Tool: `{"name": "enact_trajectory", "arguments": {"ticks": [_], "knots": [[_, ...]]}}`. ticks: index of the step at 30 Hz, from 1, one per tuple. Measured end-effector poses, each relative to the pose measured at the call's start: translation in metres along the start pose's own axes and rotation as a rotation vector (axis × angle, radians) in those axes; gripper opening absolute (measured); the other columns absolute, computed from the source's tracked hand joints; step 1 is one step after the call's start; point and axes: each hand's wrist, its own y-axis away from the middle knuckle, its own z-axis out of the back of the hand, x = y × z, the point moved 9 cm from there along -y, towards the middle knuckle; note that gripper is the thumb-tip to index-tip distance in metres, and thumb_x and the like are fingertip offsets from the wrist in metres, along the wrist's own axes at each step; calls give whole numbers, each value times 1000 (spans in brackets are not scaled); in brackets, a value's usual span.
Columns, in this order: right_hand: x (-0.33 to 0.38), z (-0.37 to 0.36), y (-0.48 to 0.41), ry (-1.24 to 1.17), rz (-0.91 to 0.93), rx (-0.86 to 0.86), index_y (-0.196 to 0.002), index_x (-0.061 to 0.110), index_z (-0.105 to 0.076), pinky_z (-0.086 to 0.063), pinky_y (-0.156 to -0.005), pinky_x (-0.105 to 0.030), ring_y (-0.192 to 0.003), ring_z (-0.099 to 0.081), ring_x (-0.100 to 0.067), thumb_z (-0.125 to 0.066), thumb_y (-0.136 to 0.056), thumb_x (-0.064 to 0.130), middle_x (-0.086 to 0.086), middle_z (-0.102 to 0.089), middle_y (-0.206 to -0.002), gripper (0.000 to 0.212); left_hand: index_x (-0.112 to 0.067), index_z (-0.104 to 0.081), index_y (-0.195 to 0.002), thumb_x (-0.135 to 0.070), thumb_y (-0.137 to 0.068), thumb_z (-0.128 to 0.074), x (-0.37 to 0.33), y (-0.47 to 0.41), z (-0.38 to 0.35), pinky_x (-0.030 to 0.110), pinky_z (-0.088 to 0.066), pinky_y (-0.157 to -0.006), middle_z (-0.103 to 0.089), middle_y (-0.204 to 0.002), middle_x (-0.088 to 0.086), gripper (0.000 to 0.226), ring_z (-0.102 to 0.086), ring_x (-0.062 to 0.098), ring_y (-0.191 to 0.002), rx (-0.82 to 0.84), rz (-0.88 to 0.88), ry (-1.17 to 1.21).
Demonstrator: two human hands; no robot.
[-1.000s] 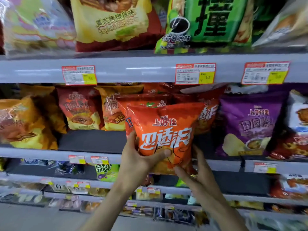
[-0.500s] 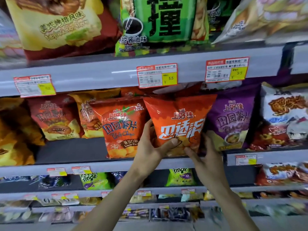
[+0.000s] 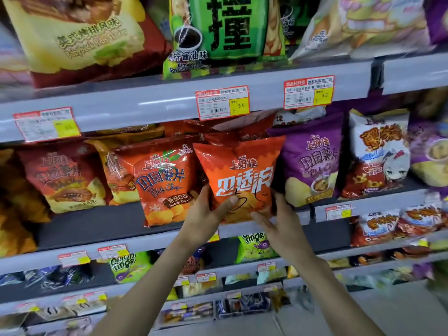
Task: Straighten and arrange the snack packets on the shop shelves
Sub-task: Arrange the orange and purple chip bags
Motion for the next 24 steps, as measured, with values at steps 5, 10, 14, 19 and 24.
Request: {"name": "enact_trajectory", "arguments": {"ticks": [5,10,14,19,24], "knots": [[15,1,17,165,-55,-1,-150,33,-41,-44,-91,-21,-127,-55,-6,-63,-100,49,19,-60,-132,57,-26,-51,-145,-46,-98,-71,-5,20,12,15,-50,-80,-70,-129,-13,54,-70,9,-110,18,-77,-256],[28,13,41,384,-104,-2,-162,29,-26,-47,-107,-39,-143,-45,-21,-57,-98,62,6,-47,-155,78,-24,-58,-133,-42,-98,-68,-6,44,26,33,-52,-80,-70,-122,-2,41,-68,26,-108,67,-181,-455],[42,22,71,557,-146,-33,-165,23,-21,-42,-114,-41,-148,-39,-27,-54,-101,59,-5,-39,-164,81,-33,-55,-146,-41,-98,-69,1,67,31,41,-54,-90,-66,-136,-4,51,-64,29,-121,121,-188,-595],[56,46,107,699,-120,-28,-163,25,-27,-34,-118,-35,-151,-34,-19,-49,-104,57,3,-38,-165,71,-34,-48,-153,-44,-102,-63,8,95,8,38,-57,-88,-65,-137,-6,54,-67,23,-117,218,-156,-660],[42,86,128,769,-144,-142,-149,23,-52,-46,-104,-34,-134,-52,-20,-52,-102,55,1,-58,-146,57,-38,-48,-148,-51,-101,-60,-8,104,-29,45,-59,-91,-66,-129,-8,50,-67,25,-115,238,-197,-715]]}}
